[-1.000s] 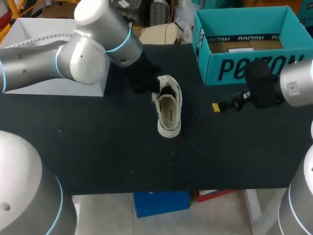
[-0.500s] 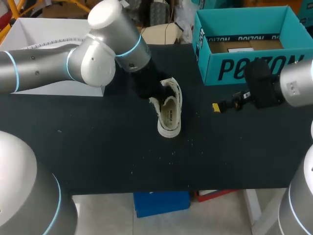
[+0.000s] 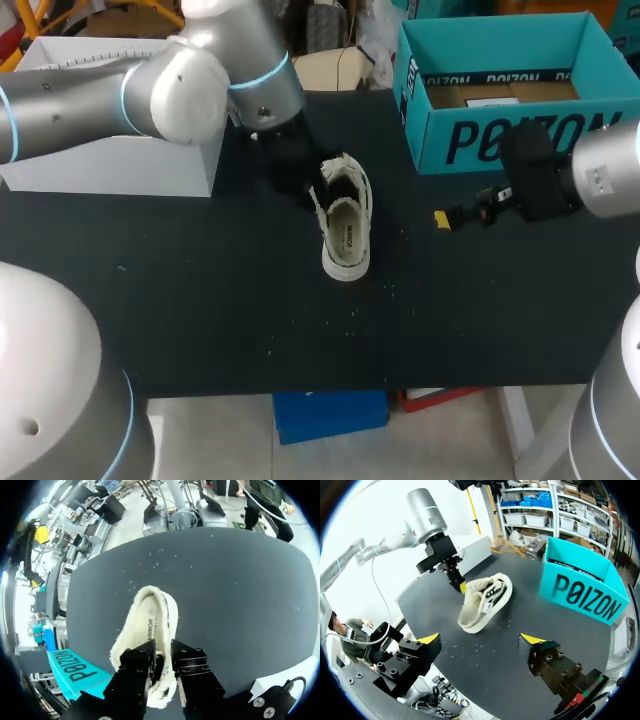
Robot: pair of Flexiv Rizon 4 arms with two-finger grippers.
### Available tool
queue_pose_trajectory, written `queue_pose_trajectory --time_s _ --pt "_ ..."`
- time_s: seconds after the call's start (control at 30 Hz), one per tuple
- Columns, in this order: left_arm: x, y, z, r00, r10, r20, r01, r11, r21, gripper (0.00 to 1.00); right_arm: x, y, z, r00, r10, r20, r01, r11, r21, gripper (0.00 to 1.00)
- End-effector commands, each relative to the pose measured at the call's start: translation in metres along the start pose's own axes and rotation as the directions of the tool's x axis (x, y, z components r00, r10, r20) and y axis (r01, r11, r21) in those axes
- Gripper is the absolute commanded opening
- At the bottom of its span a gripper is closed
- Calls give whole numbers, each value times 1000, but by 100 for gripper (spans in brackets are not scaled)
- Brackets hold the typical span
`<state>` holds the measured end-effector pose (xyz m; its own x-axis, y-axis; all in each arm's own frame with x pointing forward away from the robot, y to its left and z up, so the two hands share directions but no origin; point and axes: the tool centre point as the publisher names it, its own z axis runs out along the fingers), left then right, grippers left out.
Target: Take the shoe out of the shoebox, open the shoe tongue, remove and reinsert the insole, then place the shoe into the shoebox
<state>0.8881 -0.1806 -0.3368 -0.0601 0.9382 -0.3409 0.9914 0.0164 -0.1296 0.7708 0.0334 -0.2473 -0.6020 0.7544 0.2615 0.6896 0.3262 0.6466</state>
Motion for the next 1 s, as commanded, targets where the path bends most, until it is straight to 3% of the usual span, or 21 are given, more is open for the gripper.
queue_pose_trajectory --time_s 0.03,0.23,1.0 --pt "12 -7 -31 996 -92 17 92 996 23 100 0 1 1 1000 1 0 -1 1000 3 100" --pt "26 -9 -40 983 -181 -33 179 982 -57 100 0 1 1 1000 1 0 -1 1000 3 100" --pt "26 -9 -40 983 -181 -33 179 982 -57 100 0 1 1 1000 1 0 -1 1000 3 100"
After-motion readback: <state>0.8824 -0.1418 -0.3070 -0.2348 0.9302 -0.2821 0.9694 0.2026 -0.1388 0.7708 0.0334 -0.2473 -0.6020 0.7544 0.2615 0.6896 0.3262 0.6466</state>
